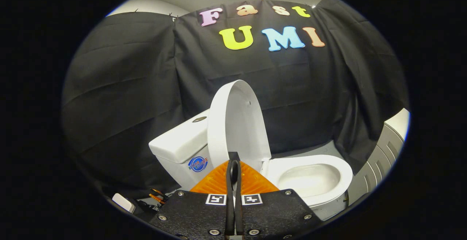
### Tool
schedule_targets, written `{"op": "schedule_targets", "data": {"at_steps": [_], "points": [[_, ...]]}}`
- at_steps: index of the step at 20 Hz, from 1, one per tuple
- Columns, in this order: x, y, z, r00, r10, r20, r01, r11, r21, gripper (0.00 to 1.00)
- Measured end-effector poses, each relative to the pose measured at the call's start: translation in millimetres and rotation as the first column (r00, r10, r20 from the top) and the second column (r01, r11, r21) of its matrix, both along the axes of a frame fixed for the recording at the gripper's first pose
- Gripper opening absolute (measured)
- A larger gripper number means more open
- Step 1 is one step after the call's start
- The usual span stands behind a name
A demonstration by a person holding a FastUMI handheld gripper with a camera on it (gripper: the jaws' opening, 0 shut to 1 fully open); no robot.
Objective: Open the toilet lid.
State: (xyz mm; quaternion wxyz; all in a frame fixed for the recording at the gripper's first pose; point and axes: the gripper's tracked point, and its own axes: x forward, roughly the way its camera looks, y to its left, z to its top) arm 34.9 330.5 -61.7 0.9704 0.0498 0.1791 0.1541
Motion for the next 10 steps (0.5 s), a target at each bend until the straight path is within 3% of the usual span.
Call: {"op": "schedule_targets", "data": {"at_steps": [10], "points": [[0.9, 23.2, -2.6, 0.999, 0.034, 0.005, -0.034, 0.999, -0.021, 0.01]]}}
